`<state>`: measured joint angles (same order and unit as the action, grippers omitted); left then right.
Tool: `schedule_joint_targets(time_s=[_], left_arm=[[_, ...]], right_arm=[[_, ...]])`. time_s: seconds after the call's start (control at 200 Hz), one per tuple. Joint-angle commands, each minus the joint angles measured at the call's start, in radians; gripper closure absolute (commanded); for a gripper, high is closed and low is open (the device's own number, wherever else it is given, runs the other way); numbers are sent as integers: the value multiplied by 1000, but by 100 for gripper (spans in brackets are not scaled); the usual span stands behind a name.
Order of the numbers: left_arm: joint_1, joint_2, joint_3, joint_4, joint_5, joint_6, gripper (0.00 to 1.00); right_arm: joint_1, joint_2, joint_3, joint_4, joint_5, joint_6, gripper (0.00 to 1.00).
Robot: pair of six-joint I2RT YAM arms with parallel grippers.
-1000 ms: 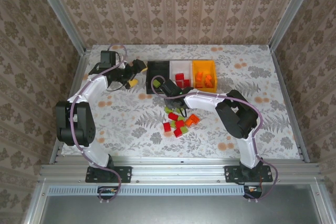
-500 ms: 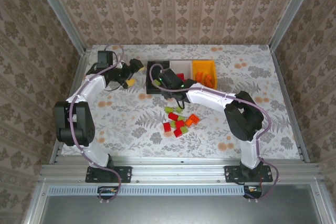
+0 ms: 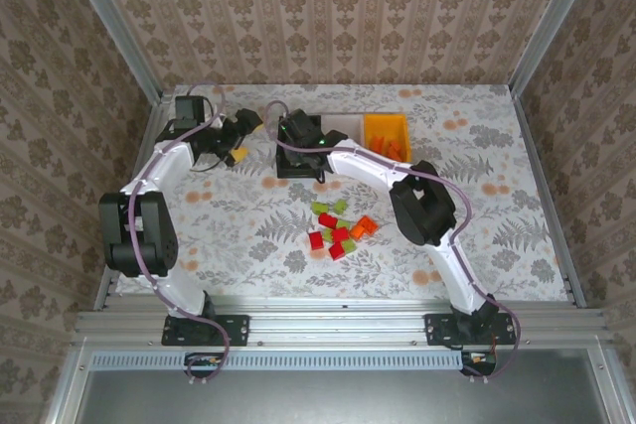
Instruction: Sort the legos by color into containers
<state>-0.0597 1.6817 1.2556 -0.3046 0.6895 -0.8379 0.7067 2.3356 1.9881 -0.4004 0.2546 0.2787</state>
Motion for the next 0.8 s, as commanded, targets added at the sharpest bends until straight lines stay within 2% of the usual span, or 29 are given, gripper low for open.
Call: schedule_joint_targets(time_s=[0.0,0.12,0.26,0.38,0.5,0.65,0.745,0.795], left_arm=[[1,-17,-16,16,23,-14,3],[1,-17,-16,18,25,-15,3],[-6,-20,-17,19,25,-15,3],[-23,-20,-18,17,25,-13,3],[-67,-23,-21,16,22,-13,3],[-183,-7,-24,17,22,-14,3],[-246,6,-28,21,25,-20,3],[-264,10,-28,23,25,-20,3]], right_arm=[[-3,27,86,-76,-15,-28,70],[5,13,93,-95,-6,-41,57],[14,-60,55,-85,-7,-48,50],[22,-158,-17,-79,4,-42,50],[35,-338,-250,-28,-15,-29,54],[73,-556,-587,-17,-43,28,58],[114,-665,-768,-24,-39,45,56],[129,-695,-824,-46,-44,47,52]])
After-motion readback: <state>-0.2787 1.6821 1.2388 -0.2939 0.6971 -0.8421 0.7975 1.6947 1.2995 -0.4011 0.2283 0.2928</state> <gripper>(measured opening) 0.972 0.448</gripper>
